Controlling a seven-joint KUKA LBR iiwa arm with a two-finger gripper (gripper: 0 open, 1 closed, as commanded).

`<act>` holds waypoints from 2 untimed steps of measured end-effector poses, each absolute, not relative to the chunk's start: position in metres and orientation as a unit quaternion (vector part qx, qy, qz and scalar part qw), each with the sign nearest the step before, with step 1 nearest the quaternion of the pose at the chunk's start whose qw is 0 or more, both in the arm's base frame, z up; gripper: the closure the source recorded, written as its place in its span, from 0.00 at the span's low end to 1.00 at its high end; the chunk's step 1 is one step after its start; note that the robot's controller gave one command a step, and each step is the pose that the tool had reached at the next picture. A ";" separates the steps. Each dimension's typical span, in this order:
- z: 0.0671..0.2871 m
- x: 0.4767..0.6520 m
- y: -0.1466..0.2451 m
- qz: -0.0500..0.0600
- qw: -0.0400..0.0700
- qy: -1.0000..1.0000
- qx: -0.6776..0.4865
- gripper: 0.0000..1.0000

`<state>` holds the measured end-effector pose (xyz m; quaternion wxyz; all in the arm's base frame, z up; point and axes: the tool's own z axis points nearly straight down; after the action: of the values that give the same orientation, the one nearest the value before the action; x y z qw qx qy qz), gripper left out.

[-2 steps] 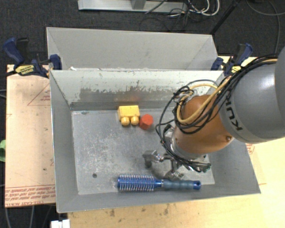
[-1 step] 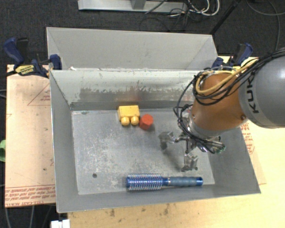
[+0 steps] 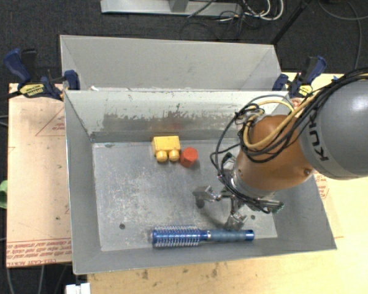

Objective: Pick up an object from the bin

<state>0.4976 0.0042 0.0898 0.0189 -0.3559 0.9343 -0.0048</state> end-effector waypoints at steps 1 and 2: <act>0.084 0.491 0.030 -0.003 0.015 0.928 -0.373 0.00; 0.090 0.489 0.046 -0.002 0.011 0.929 -0.371 0.00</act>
Offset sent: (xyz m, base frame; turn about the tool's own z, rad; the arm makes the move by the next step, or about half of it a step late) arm -0.0150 0.0243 -0.0103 -0.0333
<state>0.4890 0.0461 0.0904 0.0109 -0.3708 0.9287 -0.0021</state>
